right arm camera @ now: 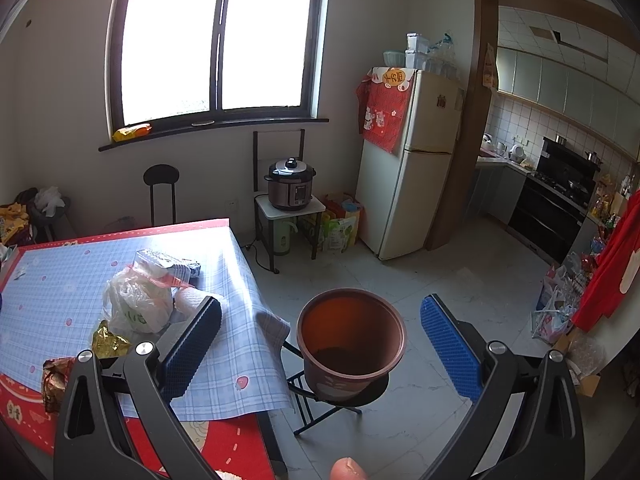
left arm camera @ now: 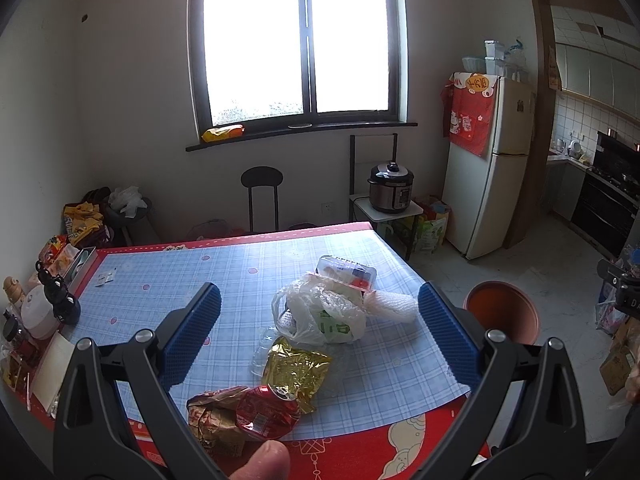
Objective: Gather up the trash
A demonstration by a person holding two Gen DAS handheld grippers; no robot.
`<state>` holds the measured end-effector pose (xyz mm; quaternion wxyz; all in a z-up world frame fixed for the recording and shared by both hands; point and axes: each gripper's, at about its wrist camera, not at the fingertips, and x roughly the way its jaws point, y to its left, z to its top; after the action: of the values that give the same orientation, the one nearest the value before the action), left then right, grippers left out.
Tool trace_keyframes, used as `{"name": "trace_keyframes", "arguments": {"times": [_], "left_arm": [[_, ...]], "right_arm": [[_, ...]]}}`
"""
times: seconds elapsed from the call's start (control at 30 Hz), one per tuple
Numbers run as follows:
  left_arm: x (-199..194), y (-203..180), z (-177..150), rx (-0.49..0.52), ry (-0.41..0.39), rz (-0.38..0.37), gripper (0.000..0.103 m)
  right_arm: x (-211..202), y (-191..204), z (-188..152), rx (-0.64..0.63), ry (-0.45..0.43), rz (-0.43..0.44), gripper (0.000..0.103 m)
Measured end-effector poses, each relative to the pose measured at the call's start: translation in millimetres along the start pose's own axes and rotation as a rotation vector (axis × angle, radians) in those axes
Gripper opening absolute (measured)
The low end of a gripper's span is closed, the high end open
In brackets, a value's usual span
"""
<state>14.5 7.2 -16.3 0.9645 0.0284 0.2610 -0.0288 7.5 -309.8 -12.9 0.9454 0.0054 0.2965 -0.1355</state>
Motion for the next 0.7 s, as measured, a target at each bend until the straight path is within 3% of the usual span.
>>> {"name": "trace_keyframes", "arguments": {"times": [0.2,0.33,0.43,0.53,0.7], "left_arm": [[0.7,29.5,-10.5,-0.043,-0.057,0.012,0.097],[10.0,66.7,-17.4,-0.097,-0.042,0.0,0.097],[16.6,98.2,-26.9,-0.123,-0.028,0.046,0.097],[25.5,129.6,-39.1,-0.133,0.015,0.095,0.098],[46.5,180.9,-69.6,-0.225,0.109,0.087,0.098]], "right_arm": [[10.4,9.4,1.6,0.013,0.024,0.046,0.098],[19.7,29.0,5.0,0.004,0.036,0.095,0.098],[26.9,49.2,5.2,-0.013,0.039,0.147,0.098],[35.5,71.1,4.7,-0.029,0.051,0.197,0.098],[52.3,112.5,3.0,-0.034,0.064,0.281,0.098]]}}
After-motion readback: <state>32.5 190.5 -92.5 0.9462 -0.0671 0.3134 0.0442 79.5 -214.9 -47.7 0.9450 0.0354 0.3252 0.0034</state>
